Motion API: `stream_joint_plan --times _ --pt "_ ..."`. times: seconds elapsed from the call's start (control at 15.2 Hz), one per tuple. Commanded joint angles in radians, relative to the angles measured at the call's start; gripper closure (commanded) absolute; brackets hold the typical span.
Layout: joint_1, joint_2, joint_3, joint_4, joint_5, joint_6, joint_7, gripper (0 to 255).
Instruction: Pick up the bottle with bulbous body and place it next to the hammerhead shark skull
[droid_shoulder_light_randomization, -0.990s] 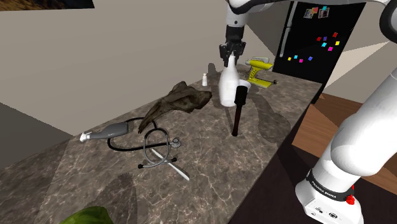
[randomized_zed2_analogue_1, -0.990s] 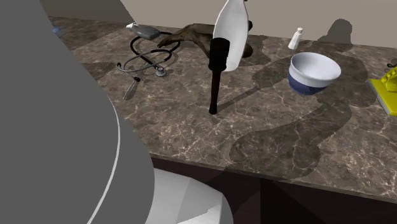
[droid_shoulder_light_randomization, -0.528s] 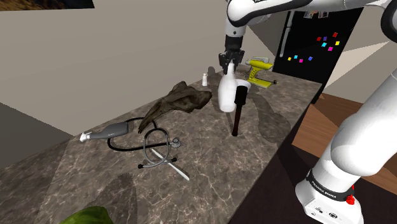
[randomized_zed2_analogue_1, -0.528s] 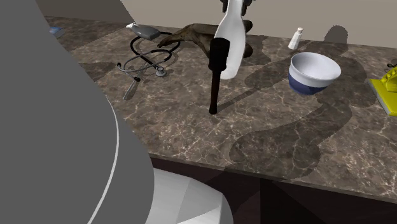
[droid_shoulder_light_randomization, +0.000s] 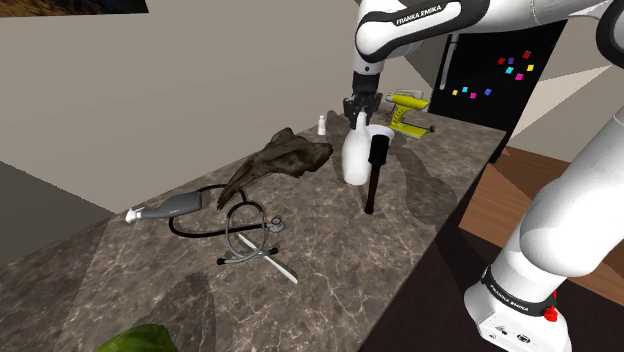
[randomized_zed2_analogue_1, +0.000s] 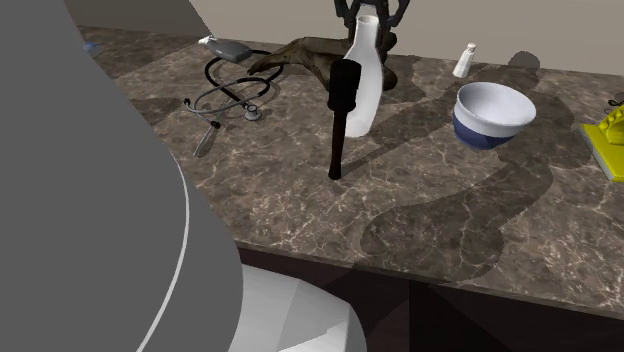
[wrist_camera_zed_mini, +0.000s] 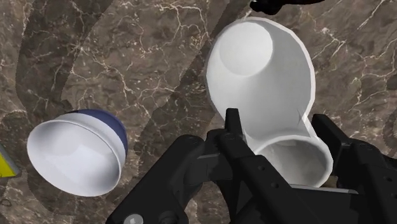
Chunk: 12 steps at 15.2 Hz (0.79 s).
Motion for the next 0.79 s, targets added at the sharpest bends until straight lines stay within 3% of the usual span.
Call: stream_joint_plan --times 0.0,0.73 --pt "0.0 0.003 0.0 -0.025 0.0 0.029 0.001 255" --pt "0.0 0.04 -0.001 -0.134 0.002 0.175 0.0 255"
